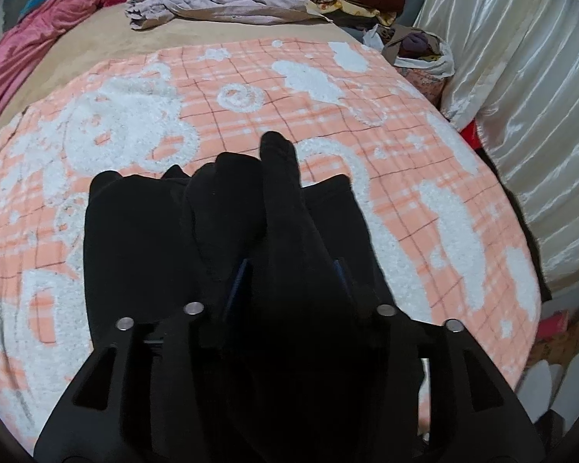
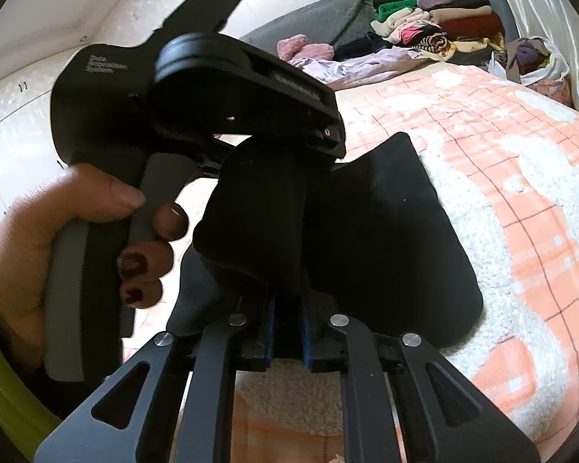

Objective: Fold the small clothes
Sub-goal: 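Fold the held edge over with the right tool while the left tool holds the shirt, then open both tools and release the folded sweatshirt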

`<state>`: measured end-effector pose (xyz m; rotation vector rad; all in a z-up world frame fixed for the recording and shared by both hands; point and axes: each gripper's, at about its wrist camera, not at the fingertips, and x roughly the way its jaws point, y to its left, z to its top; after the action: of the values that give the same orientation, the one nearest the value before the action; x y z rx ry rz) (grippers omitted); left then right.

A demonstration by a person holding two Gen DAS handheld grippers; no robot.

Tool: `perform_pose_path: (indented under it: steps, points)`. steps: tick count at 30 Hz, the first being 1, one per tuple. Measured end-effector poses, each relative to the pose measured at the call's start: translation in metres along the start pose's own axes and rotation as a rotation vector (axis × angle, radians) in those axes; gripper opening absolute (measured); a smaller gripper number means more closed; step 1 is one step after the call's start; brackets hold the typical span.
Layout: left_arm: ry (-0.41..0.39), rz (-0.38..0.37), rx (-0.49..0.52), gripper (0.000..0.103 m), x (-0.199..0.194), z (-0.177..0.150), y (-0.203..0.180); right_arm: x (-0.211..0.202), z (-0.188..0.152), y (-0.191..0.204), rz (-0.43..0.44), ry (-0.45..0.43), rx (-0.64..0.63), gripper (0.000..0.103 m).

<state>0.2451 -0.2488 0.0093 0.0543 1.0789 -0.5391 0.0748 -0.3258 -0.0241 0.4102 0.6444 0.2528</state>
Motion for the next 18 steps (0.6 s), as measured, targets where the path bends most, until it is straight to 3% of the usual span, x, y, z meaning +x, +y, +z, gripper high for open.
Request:
perform_pose_path:
  steps: [1,2,6,11,13,18]
  points:
    - [-0.006,-0.046,-0.022,0.065,-0.004,0.001,0.002,0.001,-0.001,0.000,-0.009,0.005,0.001,0.012]
    - [-0.016,-0.088,-0.044,0.068,-0.011,0.003,0.004,0.001,-0.002,-0.001,-0.020,0.006,0.002,0.012]
    - [-0.101,-0.070,-0.011,0.068,-0.044,0.004,0.003,0.002,-0.003,-0.008,-0.033,0.012,0.040,0.015]
    - [-0.173,-0.011,-0.005,0.067,-0.074,-0.010,0.022,-0.008,-0.005,-0.014,-0.050,-0.014,0.072,0.027]
    - [-0.189,0.026,0.002,0.067,-0.080,-0.022,0.033,-0.012,-0.006,-0.018,-0.052,-0.021,0.087,0.035]
    - [-0.188,0.099,-0.019,0.067,-0.080,-0.051,0.066,-0.032,0.001,-0.021,-0.082,-0.058,0.097,0.043]
